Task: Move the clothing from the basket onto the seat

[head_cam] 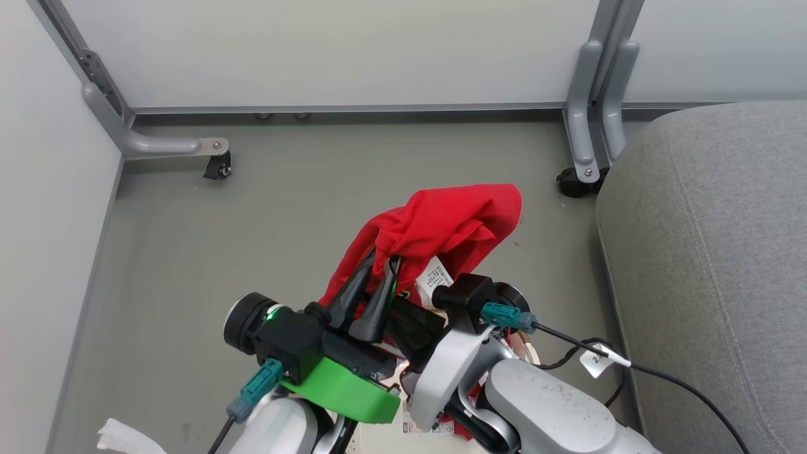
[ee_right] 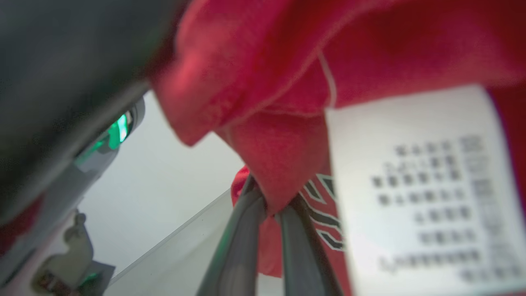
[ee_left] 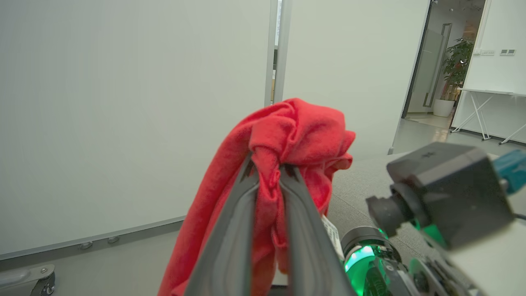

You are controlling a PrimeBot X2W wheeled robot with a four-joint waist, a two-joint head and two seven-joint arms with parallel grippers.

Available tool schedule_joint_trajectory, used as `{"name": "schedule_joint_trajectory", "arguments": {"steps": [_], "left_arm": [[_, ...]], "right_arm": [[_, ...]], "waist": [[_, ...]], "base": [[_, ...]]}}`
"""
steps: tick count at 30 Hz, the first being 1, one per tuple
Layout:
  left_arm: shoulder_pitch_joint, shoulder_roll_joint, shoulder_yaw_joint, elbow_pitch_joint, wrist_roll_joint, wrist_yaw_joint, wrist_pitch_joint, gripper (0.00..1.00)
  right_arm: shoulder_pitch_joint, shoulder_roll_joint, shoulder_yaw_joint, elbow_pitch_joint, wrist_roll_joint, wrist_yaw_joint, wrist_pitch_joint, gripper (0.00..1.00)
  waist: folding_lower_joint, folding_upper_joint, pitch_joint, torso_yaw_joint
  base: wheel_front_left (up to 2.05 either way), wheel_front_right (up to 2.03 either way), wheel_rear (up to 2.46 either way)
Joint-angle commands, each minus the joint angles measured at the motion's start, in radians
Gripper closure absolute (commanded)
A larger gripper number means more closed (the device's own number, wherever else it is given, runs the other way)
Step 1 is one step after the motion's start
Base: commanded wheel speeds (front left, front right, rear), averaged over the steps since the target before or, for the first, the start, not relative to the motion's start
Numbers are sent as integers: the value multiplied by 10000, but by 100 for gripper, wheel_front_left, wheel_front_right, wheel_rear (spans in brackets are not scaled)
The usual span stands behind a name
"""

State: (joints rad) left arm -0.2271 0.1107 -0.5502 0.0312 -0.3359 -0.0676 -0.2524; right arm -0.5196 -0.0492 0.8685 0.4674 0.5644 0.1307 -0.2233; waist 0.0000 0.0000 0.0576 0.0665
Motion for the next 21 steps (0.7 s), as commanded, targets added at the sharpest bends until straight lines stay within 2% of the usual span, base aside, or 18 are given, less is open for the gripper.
{"name": "schedule_joint_trajectory", "arguments": {"steps": [1,20,21], "left_arm": [[-79,10,27,-17,-62,24,-52,100],[-109,138,48,47,-32,164,-66,100],[-92,127,73,62,-92,177,-60,65]], "right_arm": [[-125,-26,76,101,119,1,-89,100],[-430,-24,341,493,443,1,-334,100],[-447,-25,336,500,439,1,-344,100]], "waist": [[0,0,-3,-17],[0,0,-15,-36],[0,0,-11,-36]], "base": [[0,0,0],[0,0,0],[0,0,0]]}}
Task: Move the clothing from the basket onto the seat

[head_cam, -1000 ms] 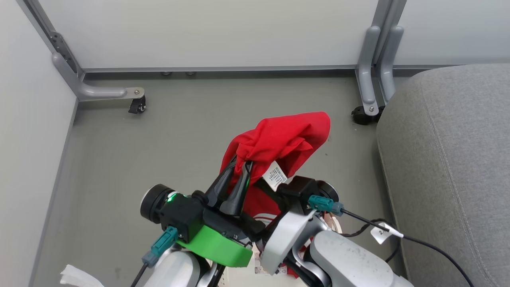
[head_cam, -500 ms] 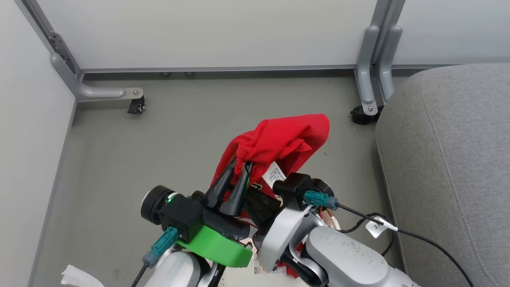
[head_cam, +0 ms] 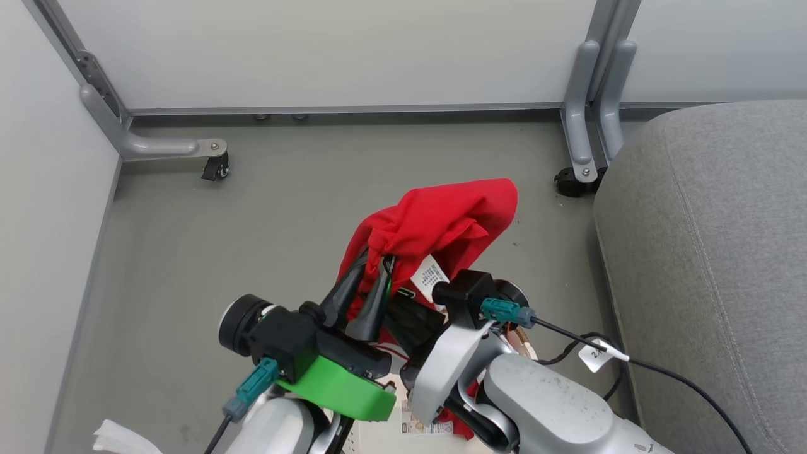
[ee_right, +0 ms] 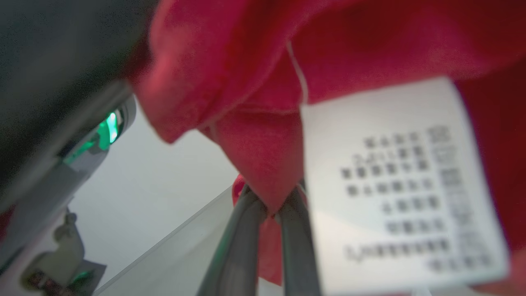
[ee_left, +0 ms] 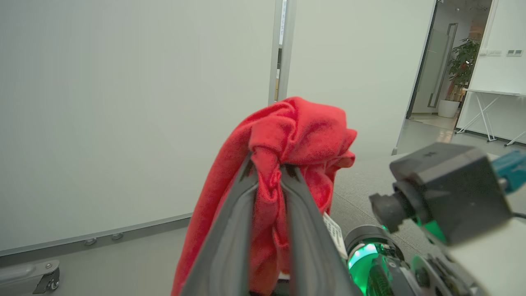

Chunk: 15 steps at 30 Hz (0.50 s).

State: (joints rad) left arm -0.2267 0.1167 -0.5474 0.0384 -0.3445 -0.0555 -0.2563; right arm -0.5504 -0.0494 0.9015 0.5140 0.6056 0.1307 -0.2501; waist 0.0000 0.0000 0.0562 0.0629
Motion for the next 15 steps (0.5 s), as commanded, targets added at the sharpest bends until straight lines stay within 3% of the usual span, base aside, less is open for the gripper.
{"name": "schedule_joint_trajectory", "arguments": {"steps": [1,6,15], "left_arm": [[-106,98,72,-30,4,74,-22,0],[-24,338,234,-246,81,195,-5,0],[833,1366,111,-847,277,293,812,0]], "right_arm": [[-153,-23,-18,47,17,1,-74,100],[-272,-19,-228,148,-67,1,-116,100],[-360,-20,-628,428,-268,2,-151,100]], "waist": [[0,0,4,0],[0,0,-4,1],[0,0,66,101]], "base": [[0,0,0],[0,0,0],[0,0,0]]}}
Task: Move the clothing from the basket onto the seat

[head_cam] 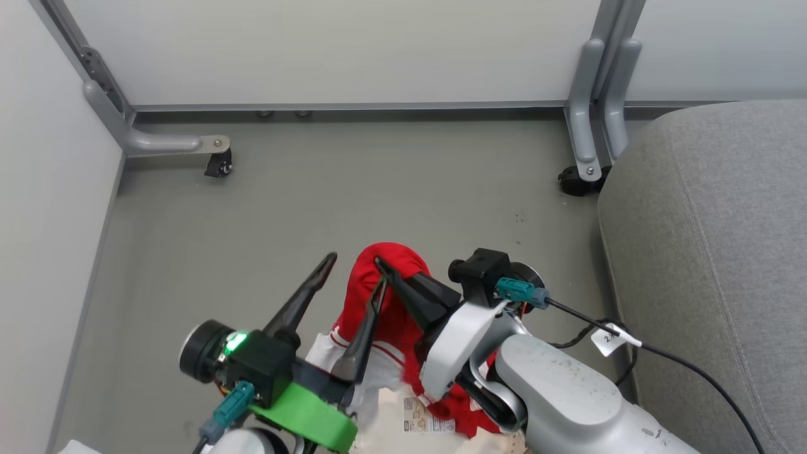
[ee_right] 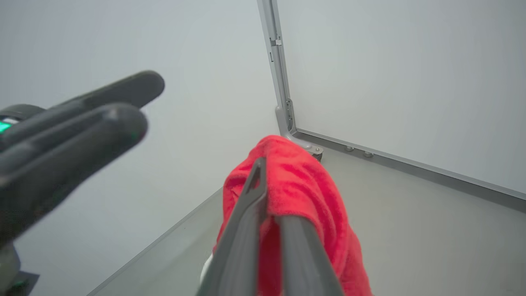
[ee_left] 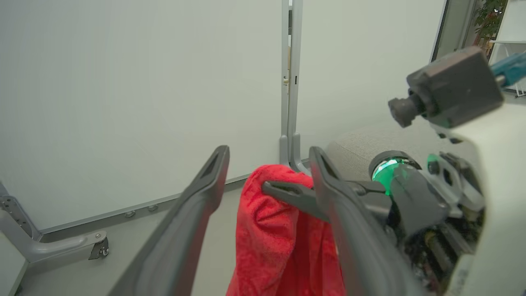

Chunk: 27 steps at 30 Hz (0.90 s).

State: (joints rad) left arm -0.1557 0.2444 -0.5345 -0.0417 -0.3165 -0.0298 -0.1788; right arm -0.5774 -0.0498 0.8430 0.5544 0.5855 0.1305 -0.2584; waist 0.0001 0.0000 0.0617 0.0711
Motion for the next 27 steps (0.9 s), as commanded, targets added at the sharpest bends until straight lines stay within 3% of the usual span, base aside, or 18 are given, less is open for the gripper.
{"name": "schedule_joint_trajectory", "arguments": {"steps": [1,7,17,21,27], "left_arm": [[226,169,-43,-77,-3,21,122,0],[746,517,-306,-194,-29,-22,620,0],[991,609,-537,-234,-84,14,831,0],[985,683,-587,-228,-60,2,882,0],[884,827,-523,-270,-16,71,900,0]], "right_arm": [[-89,-15,-74,51,-96,2,-71,100],[49,-16,-260,158,-191,4,-70,100],[178,-16,-442,305,-274,2,-77,100],[147,-15,-596,337,-362,4,-80,100],[-36,-22,-1042,303,-581,2,-80,100]], "waist": [[-1,0,16,35],[-1,0,-24,139],[-1,0,-42,70],[-1,0,9,-128],[-1,0,282,-947]], "base": [[0,0,0],[0,0,0],[0,0,0],[0,0,0],[0,0,0]]}}
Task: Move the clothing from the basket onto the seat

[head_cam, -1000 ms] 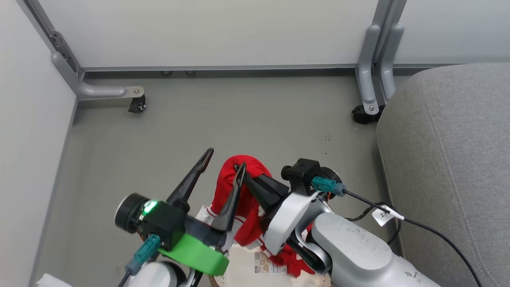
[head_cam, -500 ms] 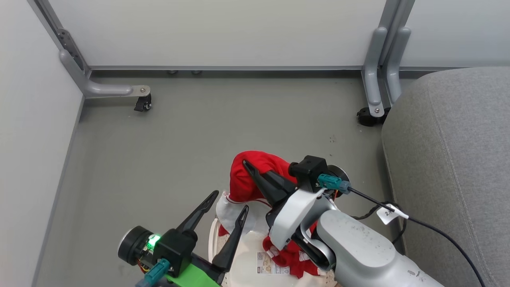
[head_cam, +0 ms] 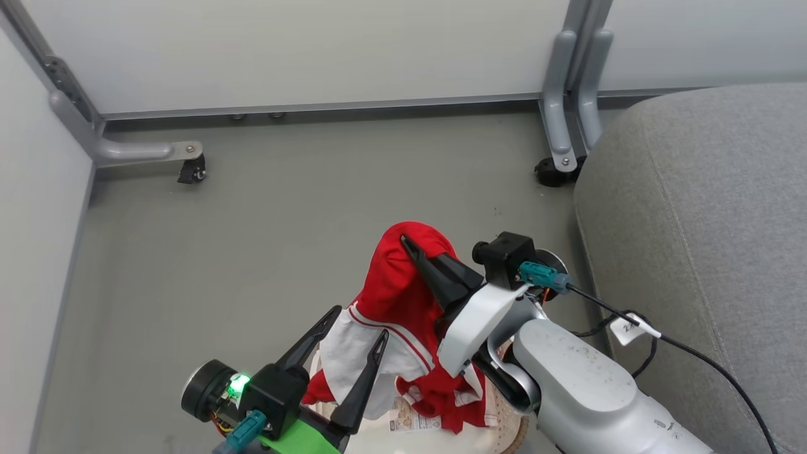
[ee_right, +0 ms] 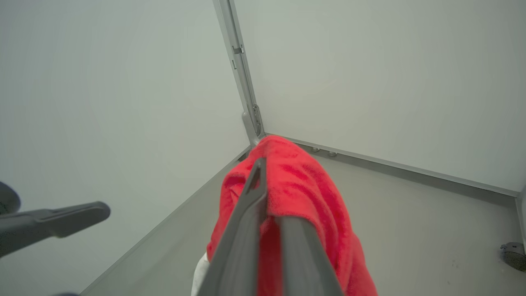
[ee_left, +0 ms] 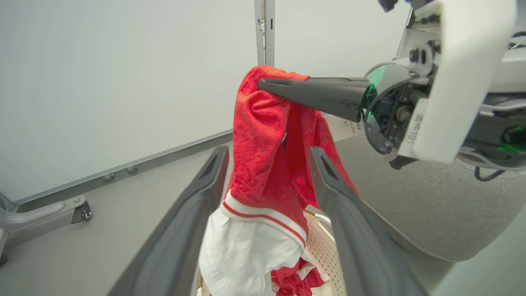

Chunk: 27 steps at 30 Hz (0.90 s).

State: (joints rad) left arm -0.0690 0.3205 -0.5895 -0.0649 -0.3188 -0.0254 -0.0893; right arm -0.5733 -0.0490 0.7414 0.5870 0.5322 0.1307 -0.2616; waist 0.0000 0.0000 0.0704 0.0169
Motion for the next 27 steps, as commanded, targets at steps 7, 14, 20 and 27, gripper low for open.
{"name": "schedule_joint_trajectory", "arguments": {"steps": [7,14,20,27], "left_arm": [[-336,263,42,-132,79,-34,139,0],[-643,478,-45,-403,214,-161,374,0],[-1029,575,-223,-544,351,-335,585,0],[-1325,590,-388,-666,465,-364,747,0]], "right_arm": [[-287,-28,-833,-260,-477,1,-48,100],[-114,-21,-1709,-471,-869,1,-47,100],[92,-11,-2668,-584,-1324,1,-48,100],[550,-7,-3907,-868,-1479,1,-48,100]], "waist": [[0,0,766,-1903],[0,0,1246,-3544],[0,0,1690,-4763],[0,0,2205,-5693]], "base": [[0,0,0],[0,0,0],[0,0,0],[0,0,0]]}}
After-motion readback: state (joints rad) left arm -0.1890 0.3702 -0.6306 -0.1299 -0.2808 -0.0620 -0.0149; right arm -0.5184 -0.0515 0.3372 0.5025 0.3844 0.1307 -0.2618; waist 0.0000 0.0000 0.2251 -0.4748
